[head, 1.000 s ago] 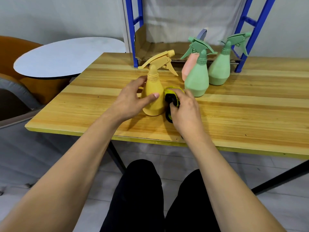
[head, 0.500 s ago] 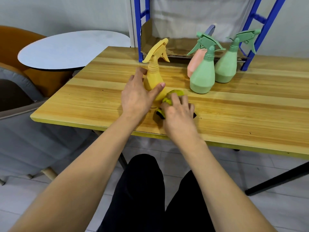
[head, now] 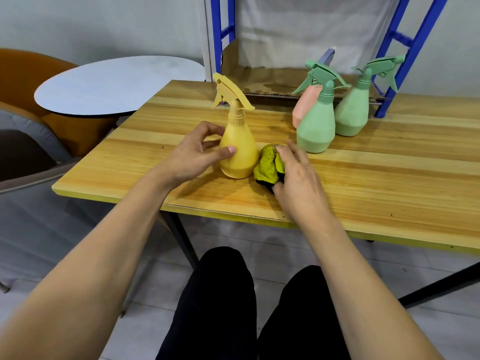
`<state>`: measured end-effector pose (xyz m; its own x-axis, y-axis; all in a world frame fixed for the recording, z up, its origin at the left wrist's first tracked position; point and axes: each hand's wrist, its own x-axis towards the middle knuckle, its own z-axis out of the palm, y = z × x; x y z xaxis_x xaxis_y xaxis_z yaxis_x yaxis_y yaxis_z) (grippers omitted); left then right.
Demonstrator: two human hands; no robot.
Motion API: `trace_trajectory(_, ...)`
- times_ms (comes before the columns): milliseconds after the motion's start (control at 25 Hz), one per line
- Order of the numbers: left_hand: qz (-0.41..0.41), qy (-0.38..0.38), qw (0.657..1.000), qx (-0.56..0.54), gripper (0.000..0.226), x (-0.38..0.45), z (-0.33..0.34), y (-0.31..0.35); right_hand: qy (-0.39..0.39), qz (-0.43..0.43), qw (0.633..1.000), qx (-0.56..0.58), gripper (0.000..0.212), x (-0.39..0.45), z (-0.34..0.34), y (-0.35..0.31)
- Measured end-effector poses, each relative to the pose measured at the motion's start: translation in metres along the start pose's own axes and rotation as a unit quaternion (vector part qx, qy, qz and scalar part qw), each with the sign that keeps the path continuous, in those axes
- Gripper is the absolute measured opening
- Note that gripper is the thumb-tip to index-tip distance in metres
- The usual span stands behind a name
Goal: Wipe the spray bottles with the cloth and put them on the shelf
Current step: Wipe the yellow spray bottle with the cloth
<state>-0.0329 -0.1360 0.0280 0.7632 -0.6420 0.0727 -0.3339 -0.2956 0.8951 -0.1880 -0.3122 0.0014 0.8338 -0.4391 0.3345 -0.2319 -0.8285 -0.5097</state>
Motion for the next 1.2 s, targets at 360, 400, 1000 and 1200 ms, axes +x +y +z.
trace_trajectory(360,0.071,0.108,0.988,0.086,0.067,-0.003,0.039,0.0,0.084,0.01,0.996,-0.008,0.052,0.001,0.014,-0.004)
trace_trajectory(400,0.062,0.157,0.981,0.094,0.068,-0.004,0.048,-0.001,0.093,-0.002,0.995,-0.022,0.051,-0.003,0.016,-0.006)
trace_trajectory(1000,0.045,-0.007,0.999,-0.022,0.05,-0.013,-0.003,0.014,0.042,-0.013,0.999,0.004,0.063,-0.004,0.004,0.005)
trace_trajectory(1200,0.041,-0.064,0.997,0.002,0.039,0.002,0.0,0.021,0.048,-0.015,0.999,0.021,0.061,-0.001,0.005,0.01)
